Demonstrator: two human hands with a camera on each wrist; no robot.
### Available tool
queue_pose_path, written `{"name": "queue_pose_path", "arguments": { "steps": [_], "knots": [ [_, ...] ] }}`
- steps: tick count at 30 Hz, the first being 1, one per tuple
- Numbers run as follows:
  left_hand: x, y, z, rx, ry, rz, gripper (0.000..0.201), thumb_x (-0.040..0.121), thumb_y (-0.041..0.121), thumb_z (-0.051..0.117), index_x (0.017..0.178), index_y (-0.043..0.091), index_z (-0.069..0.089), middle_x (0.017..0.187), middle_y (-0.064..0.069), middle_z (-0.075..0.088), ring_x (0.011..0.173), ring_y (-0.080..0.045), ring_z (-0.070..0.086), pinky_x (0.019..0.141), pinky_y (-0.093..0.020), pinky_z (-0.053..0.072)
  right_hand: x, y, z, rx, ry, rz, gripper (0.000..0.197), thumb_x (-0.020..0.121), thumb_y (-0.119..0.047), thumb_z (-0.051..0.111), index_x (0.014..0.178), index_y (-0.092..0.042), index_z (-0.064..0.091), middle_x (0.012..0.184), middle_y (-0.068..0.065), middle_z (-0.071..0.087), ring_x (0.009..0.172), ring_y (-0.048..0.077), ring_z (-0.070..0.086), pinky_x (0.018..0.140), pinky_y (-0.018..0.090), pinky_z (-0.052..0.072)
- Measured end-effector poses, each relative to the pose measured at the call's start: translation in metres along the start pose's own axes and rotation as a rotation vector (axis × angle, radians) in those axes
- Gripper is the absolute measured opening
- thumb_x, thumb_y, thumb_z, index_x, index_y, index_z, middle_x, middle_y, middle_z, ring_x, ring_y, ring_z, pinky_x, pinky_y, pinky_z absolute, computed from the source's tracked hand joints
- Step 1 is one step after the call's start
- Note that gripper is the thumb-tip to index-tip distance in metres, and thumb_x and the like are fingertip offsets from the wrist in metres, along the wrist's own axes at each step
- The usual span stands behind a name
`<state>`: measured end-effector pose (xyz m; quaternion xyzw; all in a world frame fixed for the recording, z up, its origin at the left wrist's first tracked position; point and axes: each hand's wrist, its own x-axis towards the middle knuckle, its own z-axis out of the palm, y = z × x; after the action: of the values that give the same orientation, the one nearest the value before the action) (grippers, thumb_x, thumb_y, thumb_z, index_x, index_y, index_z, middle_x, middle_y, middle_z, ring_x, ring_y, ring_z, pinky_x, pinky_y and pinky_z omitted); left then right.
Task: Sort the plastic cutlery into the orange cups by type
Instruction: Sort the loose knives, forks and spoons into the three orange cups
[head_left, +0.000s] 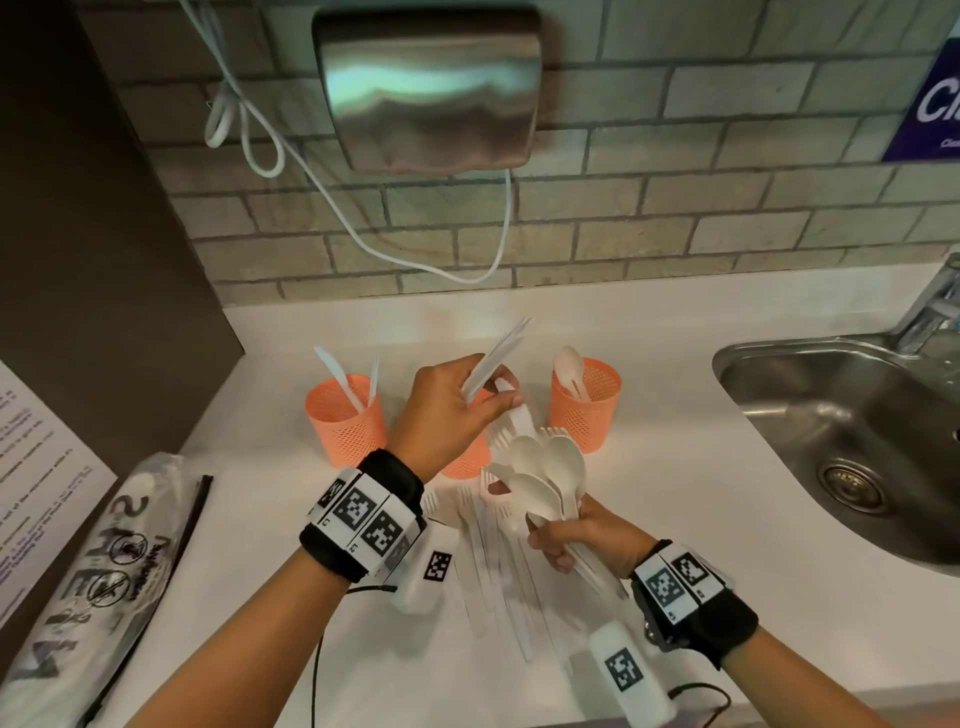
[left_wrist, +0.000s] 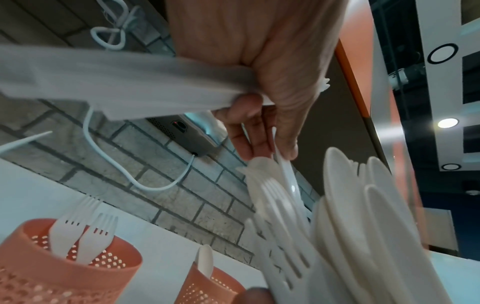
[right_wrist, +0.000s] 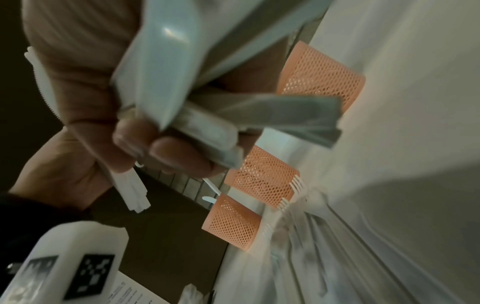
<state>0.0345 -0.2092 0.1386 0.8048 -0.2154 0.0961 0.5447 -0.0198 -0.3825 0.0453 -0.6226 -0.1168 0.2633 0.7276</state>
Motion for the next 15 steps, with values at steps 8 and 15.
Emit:
{"name": "queue_pose_path", "arguments": {
  "steps": [8, 15],
  "knots": [
    [0.01, -0.004, 0.009, 0.043, -0.047, -0.035, 0.009, 0.091, 0.02, 0.056, 0.09, 0.013, 0.052, 0.075, 0.003, 0.064, 0.073, -0.023, 0.065, 0.07, -0.034, 0.051, 0.002, -0.005, -0.004, 0.209, -0.151, 0.067, 0.063, 0.065, -0.006, 0.055, 0.127, -0.019, 0.051, 0.055, -0.006, 0.049, 0.041, 0.005, 0.042, 0.044, 0.019, 0.036],
    [0.021, 0.004, 0.01, -0.441, 0.216, -0.276, 0.013, 0.095, 0.015, 0.05, 0.093, 0.003, 0.055, 0.074, -0.014, 0.067, 0.051, -0.006, 0.065, 0.039, -0.015, 0.043, -0.001, -0.011, -0.01, 0.302, -0.197, 0.094, 0.032, 0.057, -0.023, 0.079, 0.065, -0.012, 0.05, 0.05, -0.004, 0.042, 0.041, 0.004, 0.039, 0.044, 0.016, 0.034]
  ]
}}
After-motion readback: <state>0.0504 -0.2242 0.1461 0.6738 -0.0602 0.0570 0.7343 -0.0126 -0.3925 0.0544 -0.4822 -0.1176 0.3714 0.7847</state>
